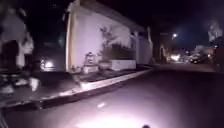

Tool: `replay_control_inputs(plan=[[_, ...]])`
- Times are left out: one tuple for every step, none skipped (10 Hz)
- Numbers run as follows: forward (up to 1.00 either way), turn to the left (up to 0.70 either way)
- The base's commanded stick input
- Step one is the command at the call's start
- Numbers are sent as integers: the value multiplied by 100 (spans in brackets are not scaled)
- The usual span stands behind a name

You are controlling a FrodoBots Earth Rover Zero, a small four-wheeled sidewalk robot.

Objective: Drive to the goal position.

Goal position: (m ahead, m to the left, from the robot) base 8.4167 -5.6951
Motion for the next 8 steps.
replay_control_inputs(plan=[[70, -35], [70, -35], [70, -35], [70, -35], [70, -35], [70, -35], [70, -35], [70, -35]])
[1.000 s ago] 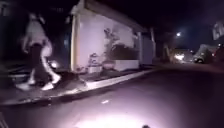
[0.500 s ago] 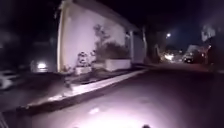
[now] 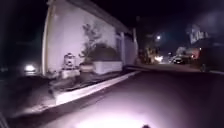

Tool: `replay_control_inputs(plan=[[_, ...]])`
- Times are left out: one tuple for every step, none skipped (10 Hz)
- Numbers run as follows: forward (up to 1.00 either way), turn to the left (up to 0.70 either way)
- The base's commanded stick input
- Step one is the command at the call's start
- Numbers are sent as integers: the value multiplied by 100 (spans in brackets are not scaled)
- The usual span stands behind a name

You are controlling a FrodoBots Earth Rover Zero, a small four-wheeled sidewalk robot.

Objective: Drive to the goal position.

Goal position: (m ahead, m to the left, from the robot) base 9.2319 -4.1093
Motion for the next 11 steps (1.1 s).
replay_control_inputs(plan=[[70, -35], [70, -35], [70, -35], [70, -35], [70, -35], [70, -35], [70, -35], [70, -35], [70, -35], [70, -35], [70, -35]])
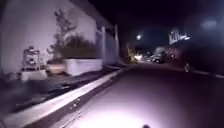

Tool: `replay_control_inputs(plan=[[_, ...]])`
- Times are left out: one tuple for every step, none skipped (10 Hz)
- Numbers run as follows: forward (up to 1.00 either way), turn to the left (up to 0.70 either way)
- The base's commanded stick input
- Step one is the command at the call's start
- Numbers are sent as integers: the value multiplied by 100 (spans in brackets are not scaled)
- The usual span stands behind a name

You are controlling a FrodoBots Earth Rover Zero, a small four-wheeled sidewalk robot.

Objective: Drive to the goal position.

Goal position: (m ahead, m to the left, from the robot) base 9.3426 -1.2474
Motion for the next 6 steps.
replay_control_inputs(plan=[[70, -35], [70, -35], [70, -35], [70, -35], [70, -35], [70, -35]])
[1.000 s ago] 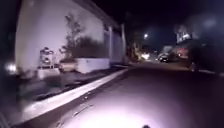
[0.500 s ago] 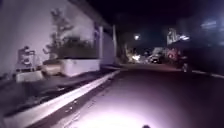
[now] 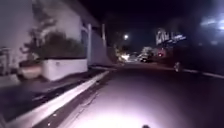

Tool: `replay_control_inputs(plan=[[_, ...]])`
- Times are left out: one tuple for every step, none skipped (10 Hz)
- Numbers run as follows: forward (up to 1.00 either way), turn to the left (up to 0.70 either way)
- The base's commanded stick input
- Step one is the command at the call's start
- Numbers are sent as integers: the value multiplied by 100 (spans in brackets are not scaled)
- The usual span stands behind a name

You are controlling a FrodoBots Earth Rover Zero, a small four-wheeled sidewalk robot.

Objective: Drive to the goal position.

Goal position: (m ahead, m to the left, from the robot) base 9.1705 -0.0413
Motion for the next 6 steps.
replay_control_inputs(plan=[[70, -35], [70, -35], [70, -35], [70, -35], [70, -35], [70, -35]])
